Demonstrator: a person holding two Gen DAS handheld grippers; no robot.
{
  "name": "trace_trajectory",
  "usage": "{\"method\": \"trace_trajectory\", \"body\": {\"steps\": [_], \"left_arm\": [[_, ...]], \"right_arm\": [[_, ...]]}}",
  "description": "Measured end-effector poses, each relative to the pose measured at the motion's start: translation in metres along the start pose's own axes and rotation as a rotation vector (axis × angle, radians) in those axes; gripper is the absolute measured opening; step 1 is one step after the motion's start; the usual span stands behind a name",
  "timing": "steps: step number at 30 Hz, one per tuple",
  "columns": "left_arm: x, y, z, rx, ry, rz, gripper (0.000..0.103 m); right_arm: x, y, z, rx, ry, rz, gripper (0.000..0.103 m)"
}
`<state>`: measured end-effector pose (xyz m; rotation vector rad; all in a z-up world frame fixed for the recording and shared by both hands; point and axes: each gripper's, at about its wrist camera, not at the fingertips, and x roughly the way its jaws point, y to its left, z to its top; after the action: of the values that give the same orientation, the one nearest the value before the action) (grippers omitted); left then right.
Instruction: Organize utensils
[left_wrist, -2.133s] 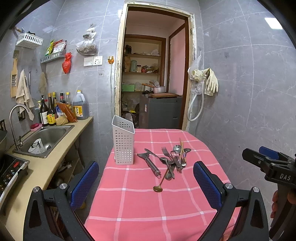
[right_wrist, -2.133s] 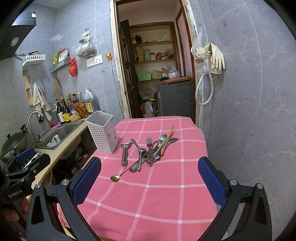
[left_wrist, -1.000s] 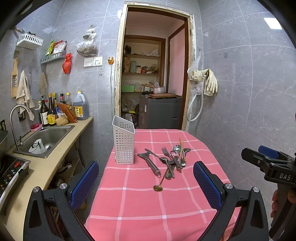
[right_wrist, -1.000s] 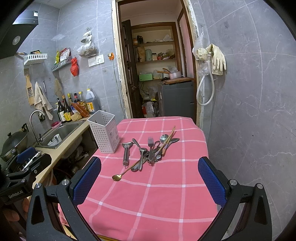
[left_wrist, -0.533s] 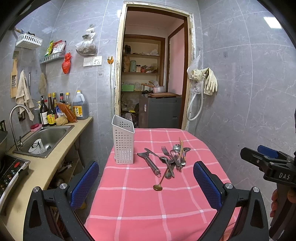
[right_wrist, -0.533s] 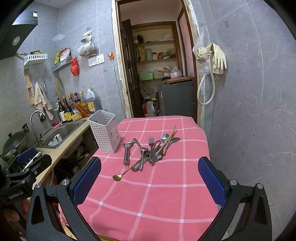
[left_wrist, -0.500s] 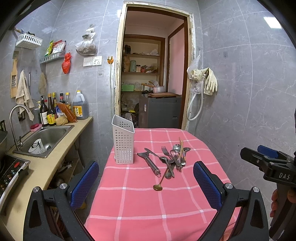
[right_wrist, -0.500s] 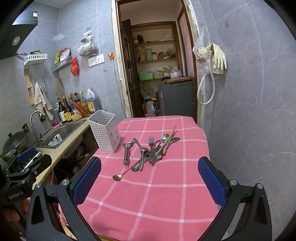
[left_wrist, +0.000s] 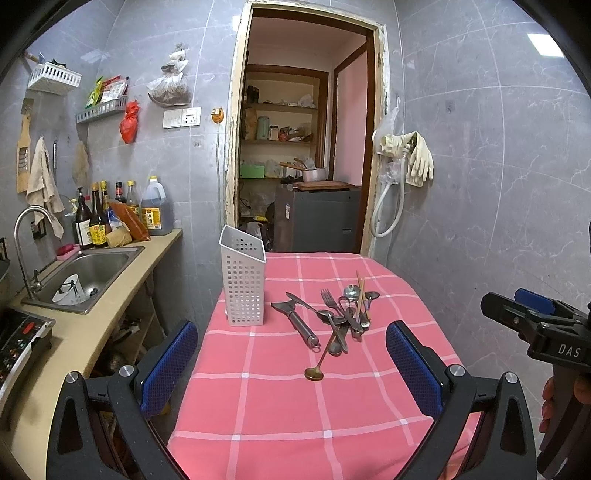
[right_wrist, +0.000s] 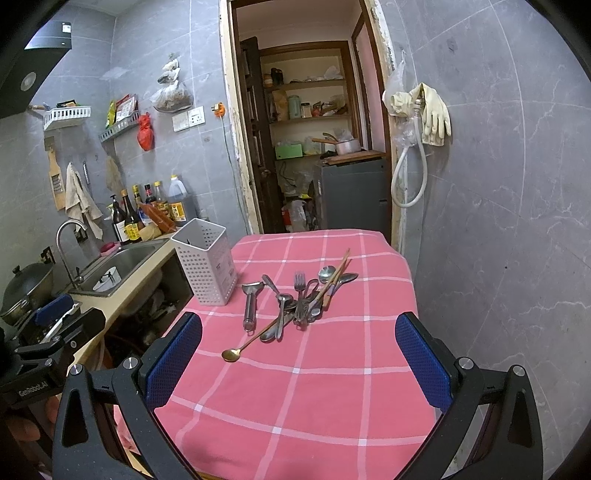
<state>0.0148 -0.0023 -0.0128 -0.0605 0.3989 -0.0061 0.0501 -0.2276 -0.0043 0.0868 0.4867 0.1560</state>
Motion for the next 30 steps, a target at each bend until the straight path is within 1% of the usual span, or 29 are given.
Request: {"method": "trace_trajectory", "body": {"steps": [7, 12, 18, 24, 28, 30], "left_arm": [[0.014, 0.004, 0.007, 0.000, 0.008, -0.022, 0.103], [0.031, 0.008, 0.019, 0.005, 0.000, -0.040, 0.103], [0.059, 0.013, 0.038, 0.021, -0.020, -0.084, 0.103], [0.090, 0.017, 0.062, 0.054, -0.062, -0.136, 0.103], [0.105, 0.020, 0.070, 0.068, -0.083, -0.171, 0.103], [0.116, 0.019, 0.074, 0.083, -0.078, -0.186, 0.103]], "right_arm": [[0.012, -0.009, 0.010, 0.009, -0.006, -0.017, 0.102], [0.024, -0.011, 0.020, 0.022, -0.021, -0.059, 0.102], [0.038, -0.013, 0.035, 0.037, -0.044, -0.107, 0.102], [0.053, -0.008, 0.051, 0.050, -0.084, -0.162, 0.102], [0.066, -0.007, 0.060, 0.052, -0.109, -0.188, 0.102], [0.072, -0.009, 0.066, 0.060, -0.112, -0.195, 0.102]]}}
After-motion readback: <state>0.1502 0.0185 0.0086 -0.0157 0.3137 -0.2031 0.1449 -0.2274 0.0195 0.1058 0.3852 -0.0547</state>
